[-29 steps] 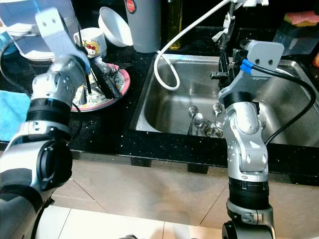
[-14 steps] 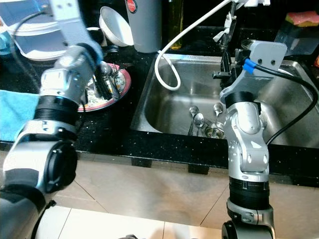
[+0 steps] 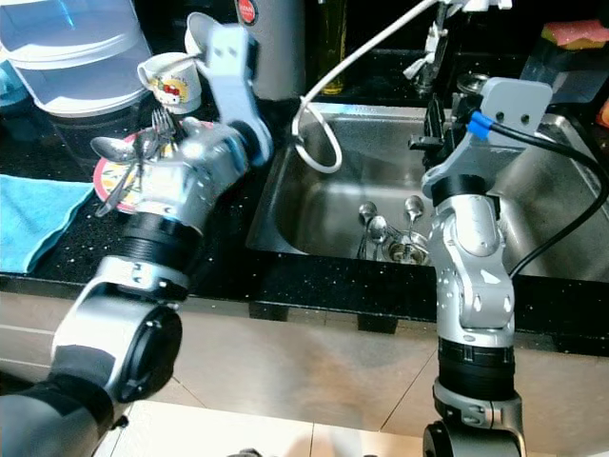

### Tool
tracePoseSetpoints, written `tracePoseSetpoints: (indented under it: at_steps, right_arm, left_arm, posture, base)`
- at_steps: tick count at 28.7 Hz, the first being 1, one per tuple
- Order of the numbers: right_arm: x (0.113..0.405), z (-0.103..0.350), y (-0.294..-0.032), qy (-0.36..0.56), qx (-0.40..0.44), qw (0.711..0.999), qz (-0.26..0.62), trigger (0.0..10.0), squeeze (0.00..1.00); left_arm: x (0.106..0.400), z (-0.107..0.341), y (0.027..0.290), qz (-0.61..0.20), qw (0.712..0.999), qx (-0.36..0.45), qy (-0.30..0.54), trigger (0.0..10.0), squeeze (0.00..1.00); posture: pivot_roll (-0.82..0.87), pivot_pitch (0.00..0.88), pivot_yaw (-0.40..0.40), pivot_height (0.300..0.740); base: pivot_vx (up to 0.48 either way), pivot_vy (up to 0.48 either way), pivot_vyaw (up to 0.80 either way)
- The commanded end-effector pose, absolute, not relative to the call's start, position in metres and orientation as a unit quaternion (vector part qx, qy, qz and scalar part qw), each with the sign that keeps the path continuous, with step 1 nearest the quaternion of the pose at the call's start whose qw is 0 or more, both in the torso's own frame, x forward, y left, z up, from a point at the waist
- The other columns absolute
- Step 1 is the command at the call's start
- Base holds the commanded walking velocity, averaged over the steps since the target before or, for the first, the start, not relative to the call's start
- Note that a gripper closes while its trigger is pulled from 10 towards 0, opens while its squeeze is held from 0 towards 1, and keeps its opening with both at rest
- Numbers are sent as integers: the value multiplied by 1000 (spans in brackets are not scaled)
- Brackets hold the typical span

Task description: Kitchen organization

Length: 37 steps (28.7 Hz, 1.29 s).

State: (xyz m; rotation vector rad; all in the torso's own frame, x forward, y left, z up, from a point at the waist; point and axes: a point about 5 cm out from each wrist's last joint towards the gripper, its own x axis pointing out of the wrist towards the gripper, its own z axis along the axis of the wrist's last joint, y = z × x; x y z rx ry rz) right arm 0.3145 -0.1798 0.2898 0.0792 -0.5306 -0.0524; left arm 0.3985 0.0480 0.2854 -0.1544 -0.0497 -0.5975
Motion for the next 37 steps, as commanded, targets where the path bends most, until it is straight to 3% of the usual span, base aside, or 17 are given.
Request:
tracePoseSetpoints:
  at_steps: [1,8,9,10,11,12,13,14,15,16,27,28,32,37]
  right_arm:
    - [316,290,-180,-256,24,966,-24,10000,0]
    - [320,279,-193,-212,-24,975,-65,10000,0]
    - [321,279,-196,-210,-26,975,-70,10000,0]
    - [321,279,-197,-210,-26,975,-71,10000,0]
    - [320,280,-198,-213,-25,974,-70,10000,0]
    - [320,280,-198,-213,-25,974,-70,10000,0]
    - [319,281,-197,-217,-23,974,-66,10000,0]
    - [319,281,-197,-217,-23,974,-66,10000,0]
    - [318,282,-196,-222,-22,973,-62,10000,0]
    - [317,284,-194,-227,-19,972,-57,10000,0]
    - [315,289,-184,-245,-4,969,-36,10000,0]
    - [315,289,-183,-247,-2,968,-34,10000,0]
    - [315,289,-180,-248,2,968,-29,10000,0]
    - [314,288,-178,-248,5,968,-26,10000,0]
  left_arm:
    - [397,282,34,-335,941,-53,-17,10000,0]
    - [397,276,26,-351,936,-25,1,10000,0]
    - [397,276,26,-353,935,-29,-4,10000,82]
    - [397,276,25,-355,934,-31,-7,10000,82]
    - [397,276,25,-355,934,-33,-8,10000,341]
    - [397,276,25,-355,934,-33,-8,10000,341]
    - [398,276,24,-357,933,-37,-10,10000,576]
    - [398,276,24,-357,933,-37,-10,10000,576]
    - [398,276,23,-354,934,-38,-13,10000,914]
    - [398,276,23,-353,935,-39,-15,10000,1000]
    - [401,284,31,-329,942,-51,-46,10000,1000]
    - [401,285,32,-325,943,-41,-54,10000,0]
    - [402,285,37,-272,958,60,-75,10000,0]
    - [403,278,48,-214,971,91,-57,10000,0]
  posture:
    - [11,102,67,740]
    - [-1,92,73,740]
    - [-7,88,74,740]
    - [-7,88,74,740]
    - [-10,85,75,740]
    - [-10,85,75,740]
    - [-12,83,76,740]
    - [-12,83,76,740]
    - [-16,82,77,740]
    - [-16,82,77,740]
    - [-12,71,75,740]
    - [-11,68,75,740]
    - [-5,77,77,740]
    - [-1,84,80,740]
  base:
    - [0,0,0]
    - [0,0,0]
    - [0,0,0]
    - [0,0,0]
    - [0,0,0]
    - [0,0,0]
    - [0,0,0]
    - [0,0,0]
    - [0,0,0]
    - [0,0,0]
    - [0,0,0]
    - [0,0,0]
    - [0,0,0]
    - [0,0,0]
